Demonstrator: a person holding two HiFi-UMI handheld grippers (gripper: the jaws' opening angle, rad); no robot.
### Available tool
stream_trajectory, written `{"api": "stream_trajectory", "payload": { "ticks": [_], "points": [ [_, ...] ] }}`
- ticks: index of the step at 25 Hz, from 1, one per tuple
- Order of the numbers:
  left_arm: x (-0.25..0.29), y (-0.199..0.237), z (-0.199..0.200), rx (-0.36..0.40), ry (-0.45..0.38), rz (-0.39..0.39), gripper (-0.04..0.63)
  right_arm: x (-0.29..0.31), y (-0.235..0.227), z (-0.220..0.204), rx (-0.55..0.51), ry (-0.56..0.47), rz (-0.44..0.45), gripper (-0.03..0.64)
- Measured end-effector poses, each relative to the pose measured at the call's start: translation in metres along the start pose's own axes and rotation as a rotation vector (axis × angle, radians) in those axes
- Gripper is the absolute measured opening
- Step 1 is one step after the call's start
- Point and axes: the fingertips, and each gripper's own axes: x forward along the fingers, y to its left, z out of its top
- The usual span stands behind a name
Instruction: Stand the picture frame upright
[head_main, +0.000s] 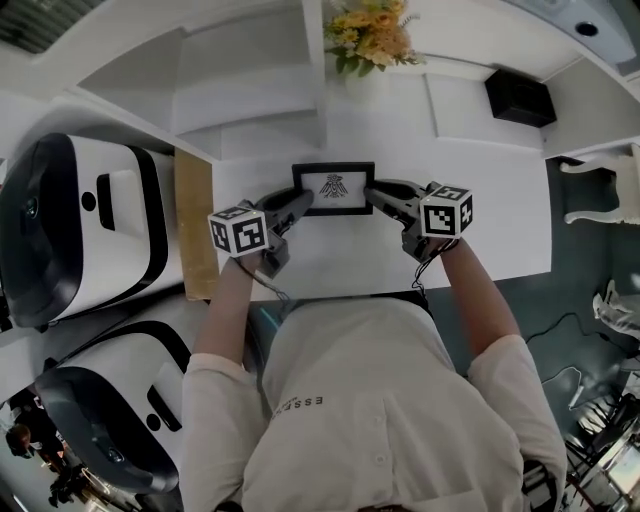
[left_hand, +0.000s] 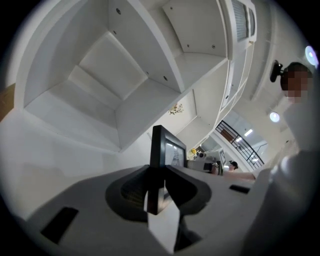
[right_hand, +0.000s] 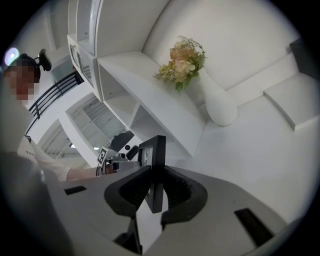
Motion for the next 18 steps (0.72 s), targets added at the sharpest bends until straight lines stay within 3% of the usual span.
{"api": "stream_trajectory", "payload": {
  "ticks": [6, 13, 18],
  "points": [
    [0.007, 0.03, 0.018, 0.131, 0.014, -0.001, 0.083, 0.03, -0.024, 0.01, -0.117, 0.05, -0.11, 0.087],
    [0.017, 0.065, 0.038, 0.183, -0.019, 0.04, 0.087, 0.058, -0.05, 0.025, -0.148, 0.06, -0.186, 0.087],
    [0.02, 0.081, 0.042, 0.26, -0.009, 0.077, 0.092, 0.073, -0.061, 0.023, -0.193, 0.077, -0.256, 0.087]
  ]
}}
